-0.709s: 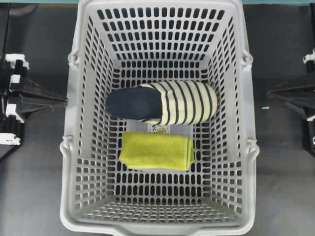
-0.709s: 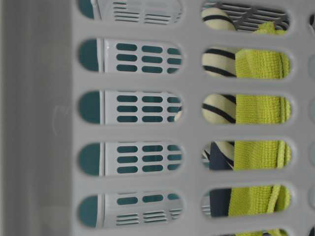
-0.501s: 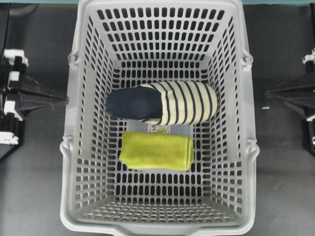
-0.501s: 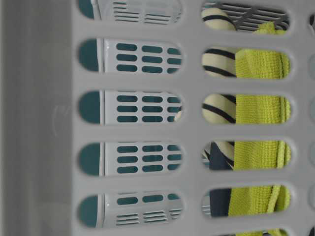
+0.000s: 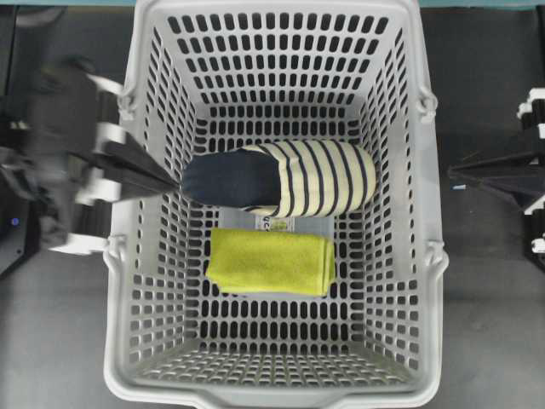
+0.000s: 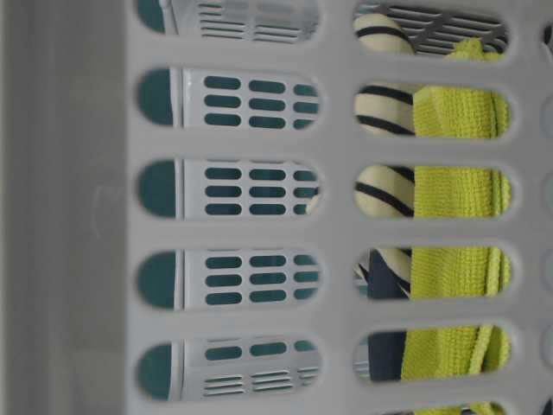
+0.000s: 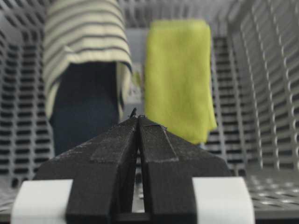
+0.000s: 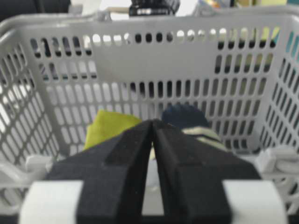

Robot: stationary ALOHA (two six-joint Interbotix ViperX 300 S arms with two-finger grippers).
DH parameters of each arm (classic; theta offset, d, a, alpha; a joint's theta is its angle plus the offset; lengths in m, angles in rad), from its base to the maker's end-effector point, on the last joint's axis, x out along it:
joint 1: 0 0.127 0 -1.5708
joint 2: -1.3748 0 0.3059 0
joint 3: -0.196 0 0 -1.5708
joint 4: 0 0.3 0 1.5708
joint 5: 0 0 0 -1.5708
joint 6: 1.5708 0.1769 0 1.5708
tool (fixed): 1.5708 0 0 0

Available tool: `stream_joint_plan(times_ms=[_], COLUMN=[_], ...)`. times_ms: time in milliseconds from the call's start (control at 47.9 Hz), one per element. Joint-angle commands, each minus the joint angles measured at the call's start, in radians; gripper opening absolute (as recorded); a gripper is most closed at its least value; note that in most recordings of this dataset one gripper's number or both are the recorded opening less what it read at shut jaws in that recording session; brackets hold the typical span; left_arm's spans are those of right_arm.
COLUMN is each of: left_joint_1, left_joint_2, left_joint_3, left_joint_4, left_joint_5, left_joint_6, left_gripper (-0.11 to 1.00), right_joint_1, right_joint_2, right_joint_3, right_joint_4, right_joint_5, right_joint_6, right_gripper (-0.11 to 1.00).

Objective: Pick up the yellow cloth from the shopping basket with the left arm.
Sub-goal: 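Move the left gripper into the basket down toward the yellow cloth, then close the left gripper on the yellow cloth's near edge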

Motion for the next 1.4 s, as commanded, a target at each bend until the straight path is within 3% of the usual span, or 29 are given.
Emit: stream_joint_plan(times_ms=[0, 63, 125, 271, 355, 438, 751, 1168, 1252, 1377], left_joint_1=[-0.014, -0.017, -0.02, -0.029, -0.038, -0.046, -0.075, -0.083, -0.083, -0.084], left_joint_2=[0.097, 0.149, 0.198, 0.322, 0.387, 0.453, 0.629, 0.701, 0.698, 0.689], left_joint_3=[-0.098, -0.137, -0.169, -0.235, -0.267, -0.295, -0.342, -0.324, -0.324, -0.331], left_joint_4=[0.005, 0.005, 0.005, 0.005, 0.005, 0.005, 0.005, 0.005, 0.005, 0.005], left_joint_5=[0.064, 0.086, 0.098, 0.109, 0.123, 0.144, 0.169, 0.16, 0.167, 0.192], left_joint_6=[0.003, 0.003, 0.003, 0.002, 0.003, 0.002, -0.011, -0.002, 0.003, 0.003], left_gripper=[0.01, 0.04, 0.15, 0.57, 0.79, 0.9, 0.88, 0.86, 0.74, 0.41], right_joint_1=[-0.002, -0.002, -0.002, -0.006, -0.012, -0.02, -0.025, -0.025, -0.026, -0.026], right_joint_2=[0.006, 0.006, 0.005, 0.002, 0.002, 0.0, -0.002, -0.002, -0.002, -0.002], right_joint_3=[-0.029, -0.028, -0.028, -0.029, -0.029, -0.029, -0.026, -0.026, -0.026, -0.025], right_joint_4=[0.003, 0.003, 0.003, 0.003, 0.003, 0.003, 0.003, 0.003, 0.003, 0.003], right_joint_5=[0.002, 0.002, -0.002, -0.025, -0.034, -0.041, -0.044, -0.043, -0.043, -0.043], right_joint_6=[0.002, 0.002, 0.003, 0.002, 0.002, 0.002, 0.002, 0.002, 0.002, 0.002], right_gripper=[0.11, 0.22, 0.37, 0.68, 0.74, 0.74, 0.74, 0.74, 0.74, 0.74])
